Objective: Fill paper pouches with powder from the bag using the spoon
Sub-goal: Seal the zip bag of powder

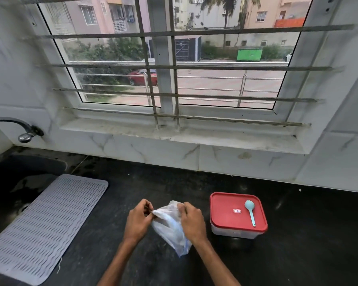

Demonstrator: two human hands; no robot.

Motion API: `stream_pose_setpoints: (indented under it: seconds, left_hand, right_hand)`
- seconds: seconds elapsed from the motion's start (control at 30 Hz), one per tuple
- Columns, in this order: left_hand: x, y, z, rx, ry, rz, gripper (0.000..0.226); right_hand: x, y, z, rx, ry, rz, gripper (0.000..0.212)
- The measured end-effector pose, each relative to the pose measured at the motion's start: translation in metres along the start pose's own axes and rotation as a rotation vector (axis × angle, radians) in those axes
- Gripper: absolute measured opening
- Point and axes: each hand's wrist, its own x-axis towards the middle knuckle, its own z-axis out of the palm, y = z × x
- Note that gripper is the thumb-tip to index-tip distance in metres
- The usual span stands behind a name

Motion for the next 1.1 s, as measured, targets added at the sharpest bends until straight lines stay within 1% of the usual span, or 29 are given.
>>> stream_pose_setpoints:
  seconds: [0.07, 0.17, 0.2, 0.27, 0.3, 0.33, 0.37, 0.43, 0.47, 0.53, 0.63, 0.67, 0.73, 0.8, 0.87, 0.93, 0.97, 1.0, 1.03, 1.07, 1.1]
  left_hand:
    - [0.003, -0.007, -0.006, 0.005, -0.016, -0.019, 0.025]
    - [0.002, -0.005, -0.006, -0.109, -0.015, -0.100, 0.026]
    - [-0.002, -0.003, -0.006, -0.123, 0.025, -0.110, 0.024]
    - [-0.012, 0.006, -0.004, -0.025, 0.191, -0.049, 0.019]
    - [-0.019, 0.013, -0.002, 0.016, 0.236, -0.013, 0.017]
    - [-0.026, 0.023, 0.003, 0.028, 0.197, -0.007, 0.018]
    - [-0.031, 0.033, 0.010, 0.022, 0.092, -0.033, 0.022]
    - [-0.039, 0.041, 0.028, 0.022, -0.138, -0.139, 0.033]
    - [-0.041, 0.040, 0.034, 0.015, -0.191, -0.175, 0.038]
    - [-0.042, 0.033, 0.038, 0.019, -0.192, -0.185, 0.037]
    - [-0.046, 0.027, 0.036, -0.017, -0.212, -0.128, 0.014]
    - [-0.046, 0.025, 0.034, -0.032, -0.174, -0.110, 0.008]
    - [-0.041, 0.019, 0.028, -0.086, -0.023, -0.120, 0.010]
    - [-0.033, 0.013, 0.019, -0.224, 0.062, -0.153, 0.011]
    - [-0.031, 0.013, 0.013, -0.324, 0.036, -0.167, 0.013]
    - [-0.034, 0.015, 0.009, -0.478, -0.093, -0.213, 0.017]
    - [-0.035, 0.016, 0.007, -0.515, -0.174, -0.245, 0.021]
    - [-0.034, 0.015, 0.006, -0.501, -0.228, -0.265, 0.029]
    - [-0.030, 0.014, 0.005, -0.445, -0.239, -0.267, 0.039]
    - [-0.026, 0.015, 0.005, -0.393, -0.219, -0.264, 0.048]
    - [-0.021, 0.018, 0.005, -0.345, -0.174, -0.259, 0.052]
  right_hand:
    - [0.007, 0.003, -0.004, 0.063, 0.034, 0.078, 0.036]
    - [0.008, 0.003, -0.002, 0.141, 0.109, 0.147, 0.036]
    - [0.007, 0.004, -0.001, 0.177, 0.129, 0.161, 0.033]
    - [0.006, 0.002, 0.001, 0.255, 0.155, 0.187, 0.024]
    - [0.005, 0.000, 0.001, 0.284, 0.159, 0.197, 0.020]
    - [0.004, -0.002, 0.002, 0.308, 0.164, 0.202, 0.019]
    - [0.004, -0.004, 0.003, 0.327, 0.173, 0.201, 0.020]
    - [0.003, -0.007, 0.007, 0.343, 0.203, 0.202, 0.021]
    - [0.003, -0.008, 0.007, 0.352, 0.230, 0.206, 0.022]
    - [0.004, -0.008, 0.004, 0.405, 0.306, 0.236, 0.021]
    - [0.009, -0.002, 0.001, 0.453, 0.382, 0.272, 0.023]
    - [0.012, 0.001, 0.000, 0.453, 0.392, 0.270, 0.023]
    - [0.017, 0.003, -0.003, 0.459, 0.410, 0.277, 0.024]
    - [0.022, 0.002, -0.006, 0.479, 0.405, 0.281, 0.025]
    - [0.024, -0.001, -0.009, 0.483, 0.415, 0.253, 0.024]
    - [0.023, -0.003, -0.013, 0.467, 0.428, 0.170, 0.023]
    - [0.021, -0.003, -0.014, 0.443, 0.404, 0.103, 0.021]
    - [0.018, -0.002, -0.015, 0.408, 0.346, 0.038, 0.019]
    - [0.014, -0.002, -0.014, 0.381, 0.277, -0.022, 0.017]
    - [0.009, -0.001, -0.013, 0.357, 0.221, -0.075, 0.015]
    - [0.006, -0.001, -0.011, 0.344, 0.193, -0.117, 0.014]
